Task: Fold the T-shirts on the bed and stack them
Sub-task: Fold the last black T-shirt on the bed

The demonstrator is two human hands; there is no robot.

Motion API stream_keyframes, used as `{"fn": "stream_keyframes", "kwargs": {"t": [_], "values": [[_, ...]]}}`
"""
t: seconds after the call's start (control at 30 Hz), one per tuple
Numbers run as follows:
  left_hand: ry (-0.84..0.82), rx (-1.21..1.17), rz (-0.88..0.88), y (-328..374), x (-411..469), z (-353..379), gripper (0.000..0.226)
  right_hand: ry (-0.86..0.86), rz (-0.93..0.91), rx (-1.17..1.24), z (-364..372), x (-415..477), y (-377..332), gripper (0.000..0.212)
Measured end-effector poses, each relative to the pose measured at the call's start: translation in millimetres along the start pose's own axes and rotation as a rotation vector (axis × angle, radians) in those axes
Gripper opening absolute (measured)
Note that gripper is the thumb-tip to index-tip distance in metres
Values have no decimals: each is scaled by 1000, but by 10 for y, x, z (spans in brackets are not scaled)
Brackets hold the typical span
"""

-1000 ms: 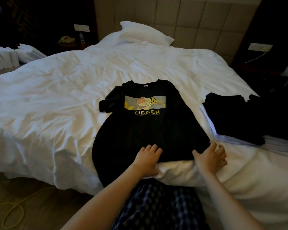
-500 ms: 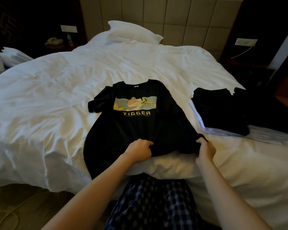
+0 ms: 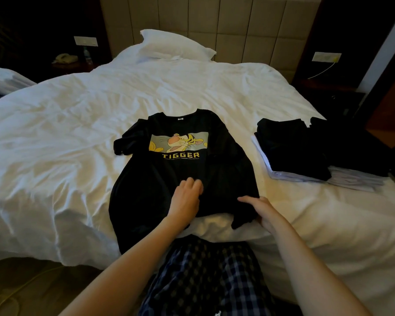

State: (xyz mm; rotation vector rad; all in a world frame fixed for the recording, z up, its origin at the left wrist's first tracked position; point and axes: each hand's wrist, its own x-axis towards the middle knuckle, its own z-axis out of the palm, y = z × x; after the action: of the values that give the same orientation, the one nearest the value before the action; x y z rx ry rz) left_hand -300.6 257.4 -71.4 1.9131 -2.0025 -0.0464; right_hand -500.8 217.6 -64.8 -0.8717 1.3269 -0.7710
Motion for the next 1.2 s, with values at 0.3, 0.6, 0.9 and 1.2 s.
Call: {"fn": "stream_keyframes", "kwargs": {"t": [0.3,0.6,0.9,1.2], "values": [[-172,209,169,302,-173,283,58,43,83,538,-189,-208,-3,35],[-853,-113,198,310,-209,63,34,492,87,-338,-371,-40,73,19],[-855,-286,170,388,-109,70,42,455,-136,-969,-291,-53,117,72],[-704,-505,-105,89,503,-125,23,464,-329,-1114,-170,134,-244,55]]}}
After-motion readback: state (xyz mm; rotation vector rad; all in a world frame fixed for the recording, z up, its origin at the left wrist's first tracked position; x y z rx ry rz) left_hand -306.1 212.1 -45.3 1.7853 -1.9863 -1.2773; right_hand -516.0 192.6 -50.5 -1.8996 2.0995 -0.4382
